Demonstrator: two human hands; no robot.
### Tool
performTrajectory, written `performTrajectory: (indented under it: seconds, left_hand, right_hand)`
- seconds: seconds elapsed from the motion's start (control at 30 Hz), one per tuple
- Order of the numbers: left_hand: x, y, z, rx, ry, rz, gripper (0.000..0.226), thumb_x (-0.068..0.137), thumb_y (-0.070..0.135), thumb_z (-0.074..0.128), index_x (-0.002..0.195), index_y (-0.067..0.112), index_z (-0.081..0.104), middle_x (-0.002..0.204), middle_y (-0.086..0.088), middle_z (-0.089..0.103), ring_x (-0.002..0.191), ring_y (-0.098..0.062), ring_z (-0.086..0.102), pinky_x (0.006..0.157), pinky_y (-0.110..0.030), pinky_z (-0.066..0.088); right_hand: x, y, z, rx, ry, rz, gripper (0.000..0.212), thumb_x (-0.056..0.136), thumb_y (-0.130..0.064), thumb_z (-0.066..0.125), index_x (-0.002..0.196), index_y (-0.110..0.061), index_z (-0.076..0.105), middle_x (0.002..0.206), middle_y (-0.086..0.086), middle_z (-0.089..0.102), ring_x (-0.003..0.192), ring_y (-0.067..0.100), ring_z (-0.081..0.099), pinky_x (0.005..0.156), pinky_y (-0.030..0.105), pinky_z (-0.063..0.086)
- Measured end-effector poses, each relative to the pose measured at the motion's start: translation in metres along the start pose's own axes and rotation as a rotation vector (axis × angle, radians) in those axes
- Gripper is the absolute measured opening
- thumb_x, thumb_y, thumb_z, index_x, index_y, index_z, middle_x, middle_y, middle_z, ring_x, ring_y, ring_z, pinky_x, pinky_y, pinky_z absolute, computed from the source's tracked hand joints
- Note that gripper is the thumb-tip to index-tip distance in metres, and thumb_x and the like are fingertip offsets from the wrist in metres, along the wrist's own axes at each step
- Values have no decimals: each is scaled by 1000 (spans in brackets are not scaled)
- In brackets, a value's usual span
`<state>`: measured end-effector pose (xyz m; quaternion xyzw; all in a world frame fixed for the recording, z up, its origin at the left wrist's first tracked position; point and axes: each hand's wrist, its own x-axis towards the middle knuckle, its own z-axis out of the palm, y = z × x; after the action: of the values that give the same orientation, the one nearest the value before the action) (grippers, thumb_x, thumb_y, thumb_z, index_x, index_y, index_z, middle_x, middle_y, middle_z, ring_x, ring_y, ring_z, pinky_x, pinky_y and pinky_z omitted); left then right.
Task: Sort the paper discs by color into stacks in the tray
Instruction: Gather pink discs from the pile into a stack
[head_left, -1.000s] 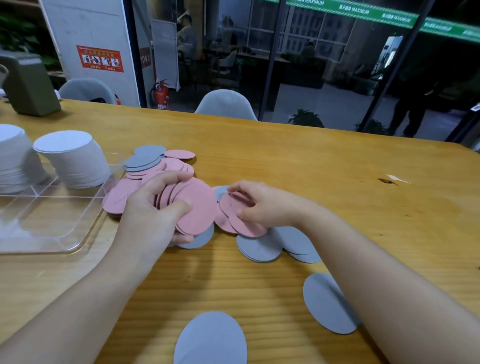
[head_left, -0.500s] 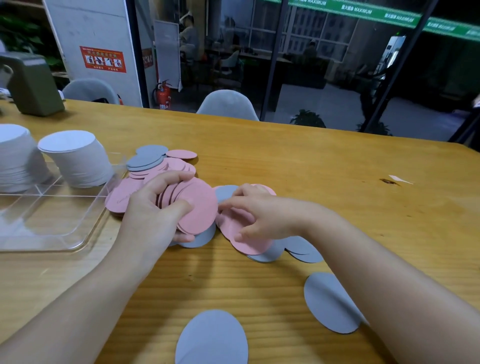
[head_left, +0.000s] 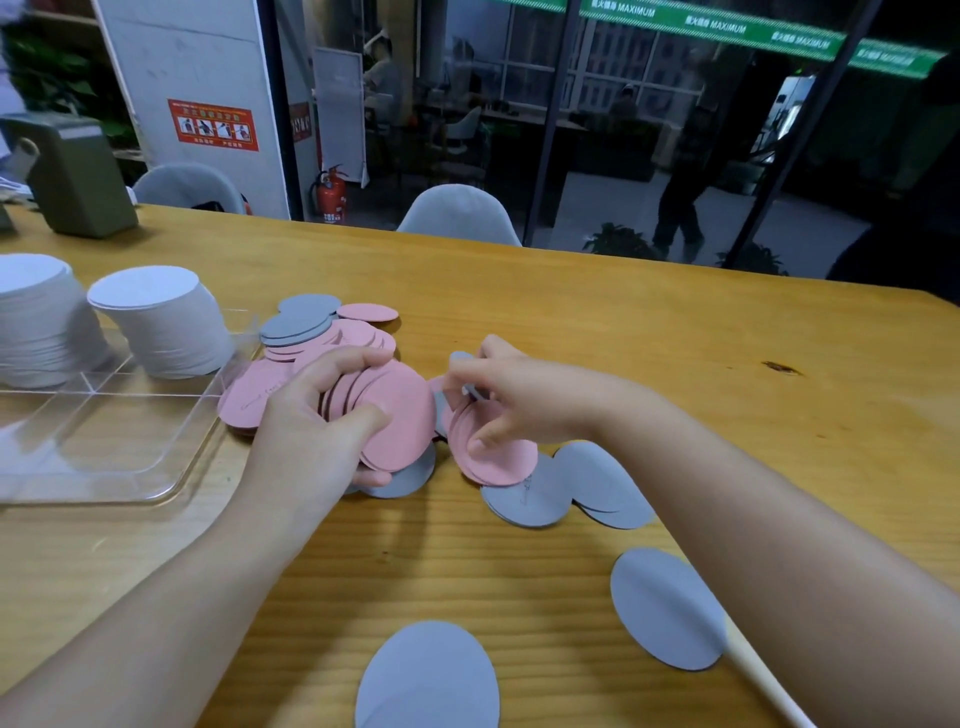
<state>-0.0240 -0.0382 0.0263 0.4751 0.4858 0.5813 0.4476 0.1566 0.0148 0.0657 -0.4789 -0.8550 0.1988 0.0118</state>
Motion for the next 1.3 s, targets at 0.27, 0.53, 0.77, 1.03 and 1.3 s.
performTrajectory:
  seconds: [0.27, 0.53, 0.77, 1.03, 1.3]
  left_hand:
    - [0, -2, 0, 1, 16, 38, 54, 82, -6, 56, 82, 48, 67, 108, 21, 58, 76, -18, 63, 44, -26, 54]
    - [0, -6, -2, 16, -73, 111, 56, 85, -6, 55, 83, 48, 68, 106, 29, 60, 90, -14, 64, 51, -28, 57]
    - [-2, -12, 0, -2, -286, 146, 27, 77, 26, 60, 94, 45, 68, 122, 10, 59, 99, -12, 65, 60, -34, 59]
    - [-1, -20, 0, 161, -344, 172, 40, 72, 21, 63, 101, 48, 64, 126, 10, 48, 109, -13, 56, 56, -33, 57]
    - [1, -13, -4, 203, -261, 144, 40, 67, 22, 59, 92, 51, 68, 124, 9, 52, 102, -16, 59, 49, -27, 54]
  right_hand:
    - [-20, 8, -11, 197, 168, -143, 28, 84, -14, 68, 78, -36, 51, 117, -7, 37, 89, 7, 53, 81, 22, 48]
    - [-26, 20, 3, 581, 362, -152, 22, 80, -15, 71, 77, -32, 59, 106, -5, 50, 80, 9, 56, 72, 20, 45]
    - [-18, 11, 26, 737, 463, -38, 14, 83, -12, 69, 77, -16, 58, 68, 2, 54, 54, 7, 49, 50, 18, 43]
    - [-17, 7, 30, 825, 405, 5, 17, 86, -22, 65, 77, -11, 57, 67, 7, 60, 63, 20, 59, 63, 33, 53]
    - [8, 66, 20, 220, 401, 376, 48, 88, -43, 58, 129, -17, 53, 126, -1, 56, 123, 20, 41, 96, 26, 37]
